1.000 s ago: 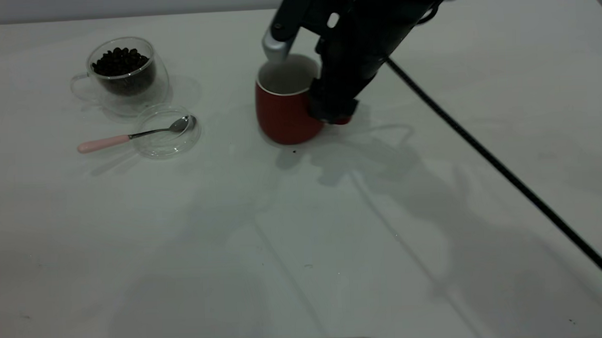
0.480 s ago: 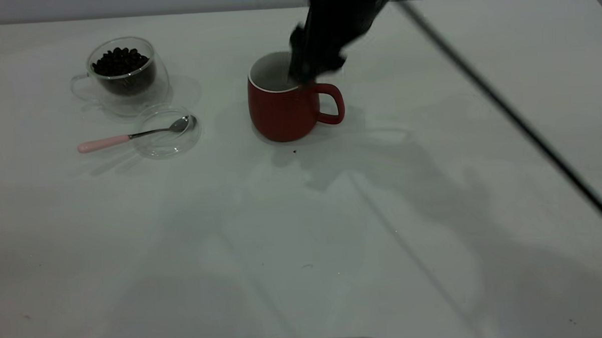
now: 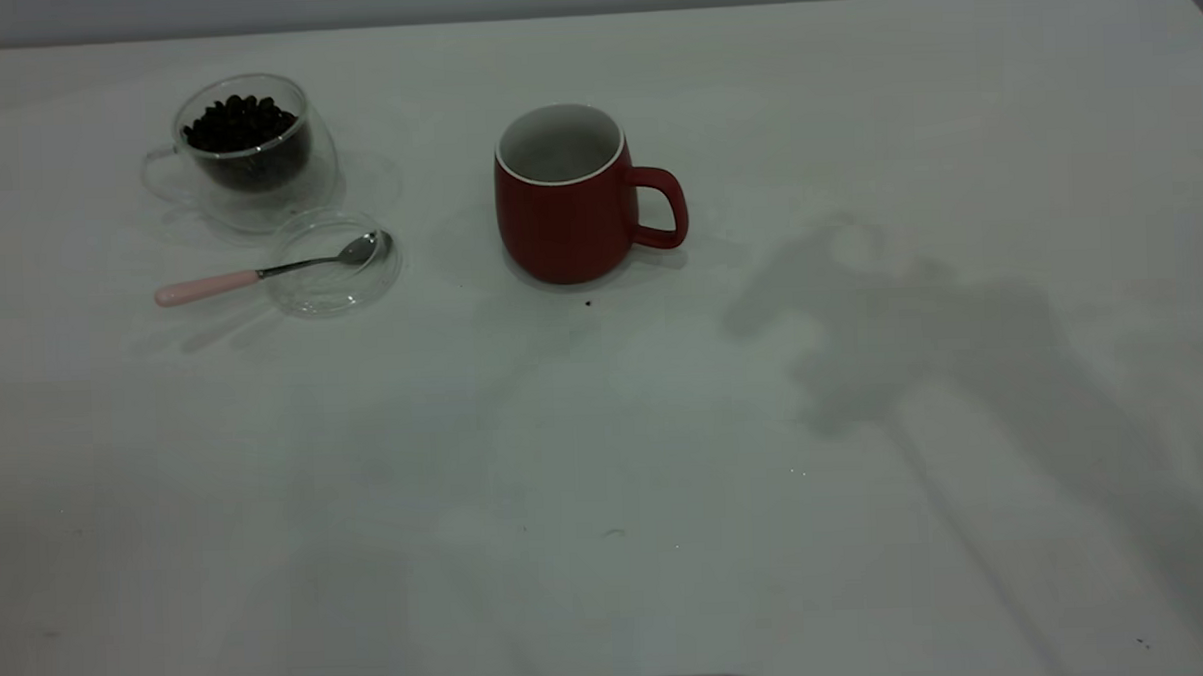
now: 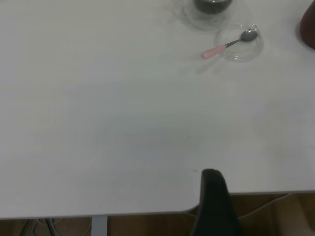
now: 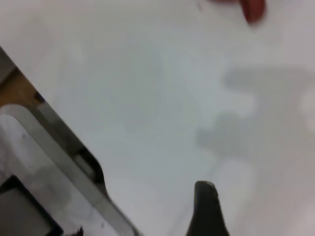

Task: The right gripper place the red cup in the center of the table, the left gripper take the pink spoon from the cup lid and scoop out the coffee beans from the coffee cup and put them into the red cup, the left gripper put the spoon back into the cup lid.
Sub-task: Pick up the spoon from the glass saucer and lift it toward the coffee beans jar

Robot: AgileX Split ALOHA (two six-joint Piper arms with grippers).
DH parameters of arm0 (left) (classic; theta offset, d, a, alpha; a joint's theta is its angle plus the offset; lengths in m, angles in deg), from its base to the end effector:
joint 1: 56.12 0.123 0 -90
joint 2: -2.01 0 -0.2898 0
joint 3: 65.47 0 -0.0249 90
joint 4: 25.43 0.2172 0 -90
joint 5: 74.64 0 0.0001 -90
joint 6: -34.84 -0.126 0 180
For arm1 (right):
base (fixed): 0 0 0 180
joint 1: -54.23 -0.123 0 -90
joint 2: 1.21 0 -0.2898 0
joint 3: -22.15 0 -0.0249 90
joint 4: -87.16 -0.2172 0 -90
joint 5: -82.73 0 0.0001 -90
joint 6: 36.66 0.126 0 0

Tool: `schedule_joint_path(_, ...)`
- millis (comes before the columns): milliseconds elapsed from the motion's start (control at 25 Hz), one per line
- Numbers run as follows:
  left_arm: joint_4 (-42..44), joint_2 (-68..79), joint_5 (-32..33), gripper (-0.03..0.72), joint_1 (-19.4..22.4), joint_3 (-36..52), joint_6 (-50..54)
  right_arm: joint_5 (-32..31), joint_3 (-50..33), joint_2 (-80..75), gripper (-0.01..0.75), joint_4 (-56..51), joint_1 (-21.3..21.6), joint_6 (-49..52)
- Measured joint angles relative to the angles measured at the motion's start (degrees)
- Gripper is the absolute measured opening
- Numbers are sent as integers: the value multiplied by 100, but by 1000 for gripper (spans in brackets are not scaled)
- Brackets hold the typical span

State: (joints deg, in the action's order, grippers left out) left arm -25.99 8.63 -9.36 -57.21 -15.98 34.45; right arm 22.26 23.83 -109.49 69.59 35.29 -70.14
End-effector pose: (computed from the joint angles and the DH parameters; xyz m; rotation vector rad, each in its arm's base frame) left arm -0.0140 -0.0009 0.2325 0.0283 2.1185 -0.0191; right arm 0.3068 0.1403 0.2421 -1.1053 2.6393 0.3645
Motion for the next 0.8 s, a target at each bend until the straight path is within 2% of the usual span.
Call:
schedule_joint_path(200,0,0,0,558,0,0,0,-368,-686,1012,590,421,0,787)
schedule_joint_path(440,0,0,0,558,0,0,0,-879,-1588,2379,590,453,0,996)
schedule_joint_path(800,0,0,0,558,0,0,-20,-989,-2823,4632,590,589,0,1266)
